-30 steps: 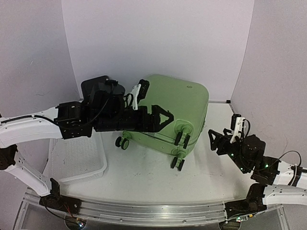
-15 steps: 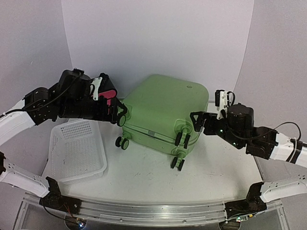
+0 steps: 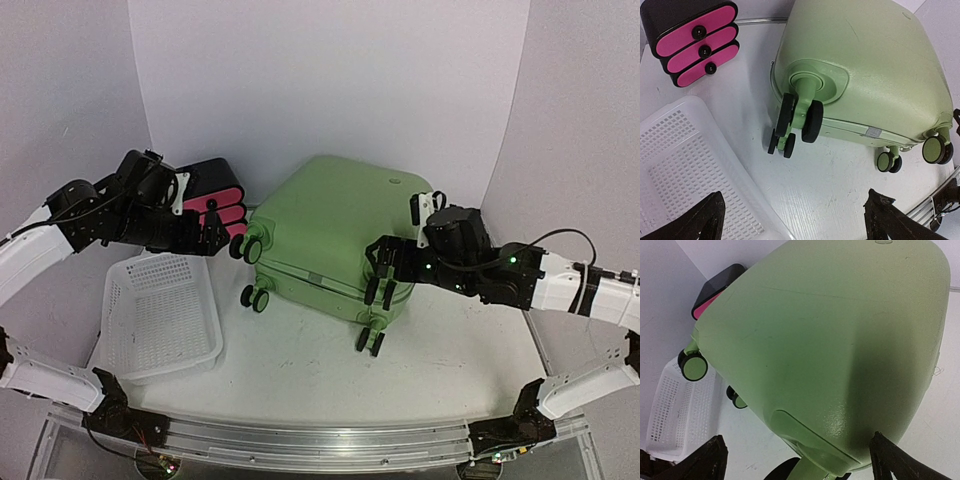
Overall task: Open, take out, and arrange the luggage
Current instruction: Pick up the wheels of luggage from the luggage.
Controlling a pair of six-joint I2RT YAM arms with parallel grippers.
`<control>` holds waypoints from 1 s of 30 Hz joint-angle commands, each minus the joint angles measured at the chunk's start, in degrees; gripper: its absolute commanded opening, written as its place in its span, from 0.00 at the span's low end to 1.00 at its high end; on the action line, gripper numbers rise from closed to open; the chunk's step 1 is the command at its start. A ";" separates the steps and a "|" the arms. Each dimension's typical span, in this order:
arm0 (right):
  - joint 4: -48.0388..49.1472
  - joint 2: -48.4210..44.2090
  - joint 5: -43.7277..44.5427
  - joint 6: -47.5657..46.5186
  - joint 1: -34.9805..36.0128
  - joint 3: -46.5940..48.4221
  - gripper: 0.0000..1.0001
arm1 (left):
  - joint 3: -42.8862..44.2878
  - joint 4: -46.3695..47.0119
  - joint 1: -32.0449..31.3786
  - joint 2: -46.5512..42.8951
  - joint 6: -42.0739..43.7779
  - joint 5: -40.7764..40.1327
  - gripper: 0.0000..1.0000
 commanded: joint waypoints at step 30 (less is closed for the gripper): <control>-4.15 6.21 -5.89 -2.94 0.25 14.26 0.98 | -4.07 1.66 2.17 1.47 4.80 1.85 0.98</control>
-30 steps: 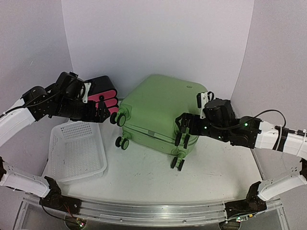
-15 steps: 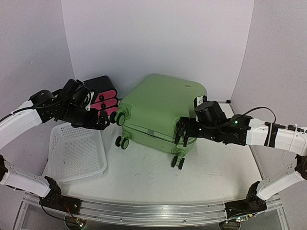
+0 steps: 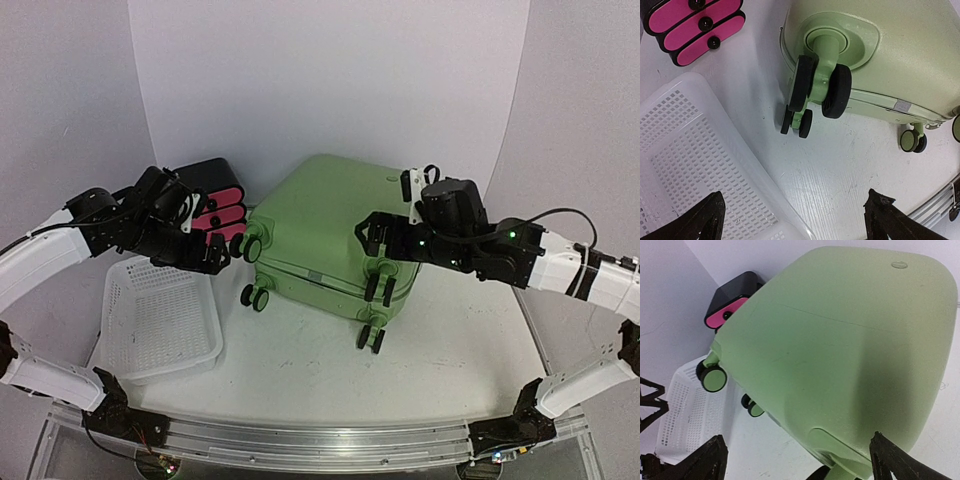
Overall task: Open, take out, and arrange the luggage
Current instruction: Pick up the wheels of luggage from the luggage.
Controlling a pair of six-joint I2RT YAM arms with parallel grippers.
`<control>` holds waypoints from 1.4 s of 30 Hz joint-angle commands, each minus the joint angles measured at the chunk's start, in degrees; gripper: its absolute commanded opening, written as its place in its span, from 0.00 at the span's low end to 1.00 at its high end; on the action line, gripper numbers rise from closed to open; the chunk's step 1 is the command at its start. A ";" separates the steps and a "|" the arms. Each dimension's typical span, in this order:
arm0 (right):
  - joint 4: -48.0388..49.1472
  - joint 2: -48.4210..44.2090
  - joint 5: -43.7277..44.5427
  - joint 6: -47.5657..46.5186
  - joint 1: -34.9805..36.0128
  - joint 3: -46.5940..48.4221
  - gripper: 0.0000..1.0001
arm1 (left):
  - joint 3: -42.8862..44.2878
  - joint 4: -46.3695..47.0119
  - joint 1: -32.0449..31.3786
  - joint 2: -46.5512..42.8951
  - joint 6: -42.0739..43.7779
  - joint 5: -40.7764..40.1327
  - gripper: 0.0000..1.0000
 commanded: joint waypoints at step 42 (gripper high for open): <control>-18.22 0.87 13.40 -2.36 0.13 4.79 0.98 | 4.13 4.07 0.16 -1.81 6.19 6.48 0.98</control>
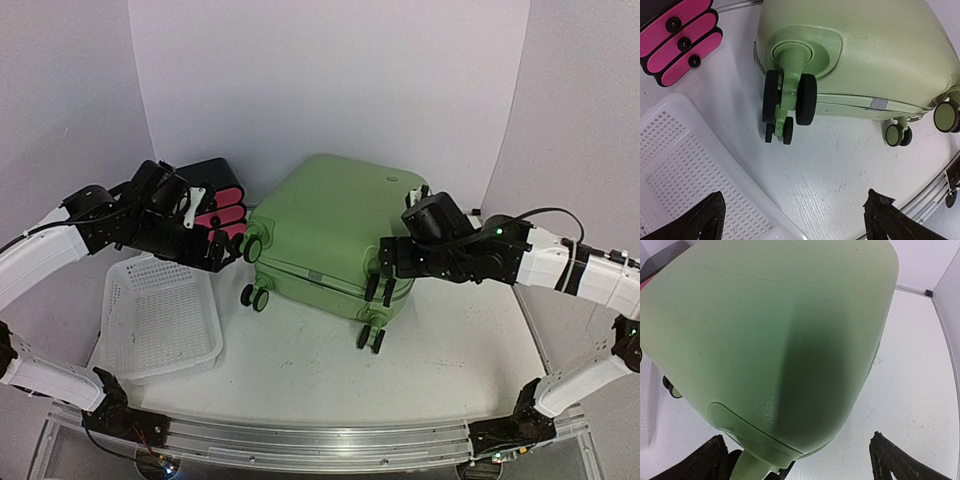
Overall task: Open, take out, and arrange the luggage
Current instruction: Pick up the wheels of luggage from the luggage.
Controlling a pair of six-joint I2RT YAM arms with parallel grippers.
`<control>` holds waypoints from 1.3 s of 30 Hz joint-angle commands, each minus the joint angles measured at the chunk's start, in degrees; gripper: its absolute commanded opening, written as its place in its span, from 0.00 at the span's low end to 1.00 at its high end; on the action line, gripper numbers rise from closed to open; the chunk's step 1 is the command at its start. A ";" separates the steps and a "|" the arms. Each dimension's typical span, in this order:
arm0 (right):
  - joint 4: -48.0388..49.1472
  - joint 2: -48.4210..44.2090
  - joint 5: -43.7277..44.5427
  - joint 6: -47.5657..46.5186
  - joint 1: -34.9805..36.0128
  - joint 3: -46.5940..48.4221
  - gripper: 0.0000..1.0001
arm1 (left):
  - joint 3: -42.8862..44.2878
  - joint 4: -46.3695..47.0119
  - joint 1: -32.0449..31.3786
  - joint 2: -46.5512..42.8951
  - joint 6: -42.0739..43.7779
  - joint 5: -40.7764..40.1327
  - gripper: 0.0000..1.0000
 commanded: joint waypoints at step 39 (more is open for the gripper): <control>-5.10 4.55 -9.77 23.66 4.34 0.85 0.93 | 11.37 8.65 2.77 17.60 4.45 -3.35 0.98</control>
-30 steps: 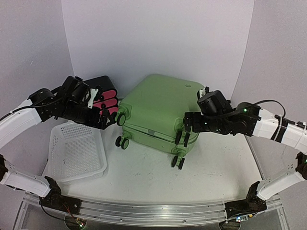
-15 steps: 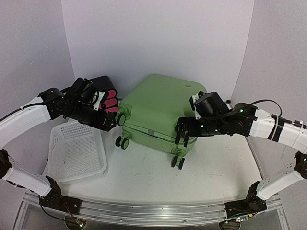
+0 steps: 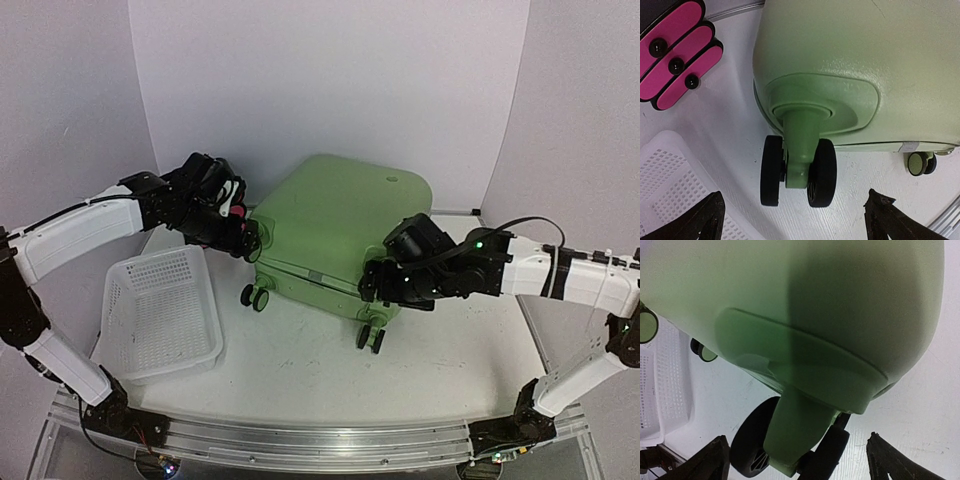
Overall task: Open, take out, and arrange the luggage
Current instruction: Pick up the wheels of luggage from the luggage.
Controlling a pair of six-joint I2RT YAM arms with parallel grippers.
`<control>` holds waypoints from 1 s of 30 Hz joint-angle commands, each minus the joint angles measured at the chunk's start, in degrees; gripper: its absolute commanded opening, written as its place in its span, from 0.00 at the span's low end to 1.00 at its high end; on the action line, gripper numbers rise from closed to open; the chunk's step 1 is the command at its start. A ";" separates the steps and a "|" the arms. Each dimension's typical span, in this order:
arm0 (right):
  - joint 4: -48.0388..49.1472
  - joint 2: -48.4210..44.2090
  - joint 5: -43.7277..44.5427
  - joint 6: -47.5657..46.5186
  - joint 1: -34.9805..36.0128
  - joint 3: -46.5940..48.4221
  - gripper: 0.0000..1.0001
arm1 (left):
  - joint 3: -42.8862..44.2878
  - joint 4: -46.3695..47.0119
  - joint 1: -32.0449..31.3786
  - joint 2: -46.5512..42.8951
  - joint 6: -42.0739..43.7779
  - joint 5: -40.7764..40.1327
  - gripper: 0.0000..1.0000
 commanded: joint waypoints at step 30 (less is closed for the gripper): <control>-4.39 7.61 3.55 -2.21 2.52 27.00 0.20 | -21.93 32.58 -16.60 -17.82 -10.76 0.19 0.81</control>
